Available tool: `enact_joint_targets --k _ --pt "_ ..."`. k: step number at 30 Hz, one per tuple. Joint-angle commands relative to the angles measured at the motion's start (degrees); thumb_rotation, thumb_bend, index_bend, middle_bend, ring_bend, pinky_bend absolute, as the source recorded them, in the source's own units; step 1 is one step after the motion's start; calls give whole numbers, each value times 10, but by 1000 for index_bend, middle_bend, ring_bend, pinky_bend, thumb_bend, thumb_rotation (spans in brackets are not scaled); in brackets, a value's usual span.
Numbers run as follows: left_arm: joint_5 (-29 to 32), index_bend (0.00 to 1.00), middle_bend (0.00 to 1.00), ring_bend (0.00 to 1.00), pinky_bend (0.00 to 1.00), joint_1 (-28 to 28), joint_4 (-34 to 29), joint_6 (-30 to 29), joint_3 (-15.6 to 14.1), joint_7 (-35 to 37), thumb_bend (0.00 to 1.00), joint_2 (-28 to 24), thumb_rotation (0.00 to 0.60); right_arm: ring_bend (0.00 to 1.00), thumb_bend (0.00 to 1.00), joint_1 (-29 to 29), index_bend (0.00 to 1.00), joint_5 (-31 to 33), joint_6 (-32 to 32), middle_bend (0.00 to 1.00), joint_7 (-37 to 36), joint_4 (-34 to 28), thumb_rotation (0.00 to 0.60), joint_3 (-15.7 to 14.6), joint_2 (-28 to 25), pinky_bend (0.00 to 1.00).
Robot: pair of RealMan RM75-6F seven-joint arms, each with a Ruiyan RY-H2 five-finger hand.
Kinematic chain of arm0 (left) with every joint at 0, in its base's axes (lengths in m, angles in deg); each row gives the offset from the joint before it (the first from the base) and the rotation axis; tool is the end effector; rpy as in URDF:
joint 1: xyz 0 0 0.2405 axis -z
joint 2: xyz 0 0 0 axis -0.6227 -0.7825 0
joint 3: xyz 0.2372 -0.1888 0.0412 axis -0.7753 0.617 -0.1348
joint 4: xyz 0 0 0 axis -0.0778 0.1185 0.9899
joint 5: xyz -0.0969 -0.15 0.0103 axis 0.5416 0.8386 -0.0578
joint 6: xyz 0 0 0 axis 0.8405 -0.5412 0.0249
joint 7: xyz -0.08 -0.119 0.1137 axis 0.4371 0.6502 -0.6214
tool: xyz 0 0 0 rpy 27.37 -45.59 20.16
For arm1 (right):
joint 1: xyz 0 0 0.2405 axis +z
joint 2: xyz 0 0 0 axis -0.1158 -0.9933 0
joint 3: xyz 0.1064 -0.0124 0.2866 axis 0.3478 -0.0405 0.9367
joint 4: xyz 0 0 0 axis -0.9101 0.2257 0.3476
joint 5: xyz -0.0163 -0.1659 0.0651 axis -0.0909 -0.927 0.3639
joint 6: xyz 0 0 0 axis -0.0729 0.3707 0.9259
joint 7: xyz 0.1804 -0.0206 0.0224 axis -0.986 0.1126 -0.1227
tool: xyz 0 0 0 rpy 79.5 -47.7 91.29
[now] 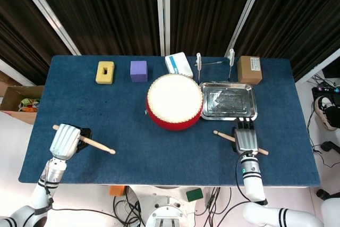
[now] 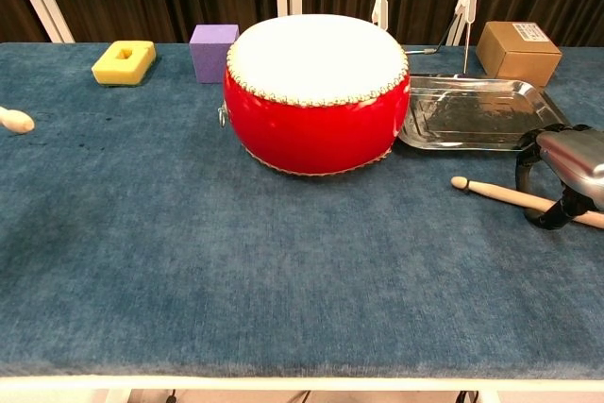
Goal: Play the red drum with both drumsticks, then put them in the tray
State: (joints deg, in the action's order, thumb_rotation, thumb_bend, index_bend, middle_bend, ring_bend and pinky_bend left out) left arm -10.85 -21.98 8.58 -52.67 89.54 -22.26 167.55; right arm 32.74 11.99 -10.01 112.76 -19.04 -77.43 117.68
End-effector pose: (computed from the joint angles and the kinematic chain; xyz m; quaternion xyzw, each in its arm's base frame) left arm -0.2831 0.2809 0.0917 -0.6393 -0.3247 -0.5135 0.4714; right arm -0.2870 -0.3157 -0.0152 0.6495 -0.4342 0.2257 0.5820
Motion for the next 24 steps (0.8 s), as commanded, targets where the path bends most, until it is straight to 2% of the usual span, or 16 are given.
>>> enact_joint_targets --k 1,5,8,15,18,24 --pt "1 1000 1000 1000 1000 0 1 1 0 1 714 0 600 0 321 -2 591 -10 -3 154 -6 9 600 -2 7 64" --pt "3 1000 1000 1000 1000 -2 1 -1 1 1 715 -1 600 0 402 -4 613 -43 -4 173 -27 13 600 -9 9 64" --pt "5 1000 1000 1000 1000 -5 -2 -7 2 1 715 -5 600 0 432 -14 626 -84 2 191 -73 -5 600 -13 -8 64" --pt "15 1000 1000 1000 1000 -20 -10 -22 4 6 714 -15 600 0 433 -50 641 -156 -11 238 -264 -91 600 -9 -102 65" --pt "18 1000 1000 1000 1000 -26 -15 -27 4 4 715 -20 600 0 432 -60 641 -178 -38 254 -387 -114 600 1 -142 66" --pt "22 1000 1000 1000 1000 -30 -25 -32 10 3 714 -22 600 49 432 -71 641 -254 -113 286 -744 -111 600 21 -197 87"
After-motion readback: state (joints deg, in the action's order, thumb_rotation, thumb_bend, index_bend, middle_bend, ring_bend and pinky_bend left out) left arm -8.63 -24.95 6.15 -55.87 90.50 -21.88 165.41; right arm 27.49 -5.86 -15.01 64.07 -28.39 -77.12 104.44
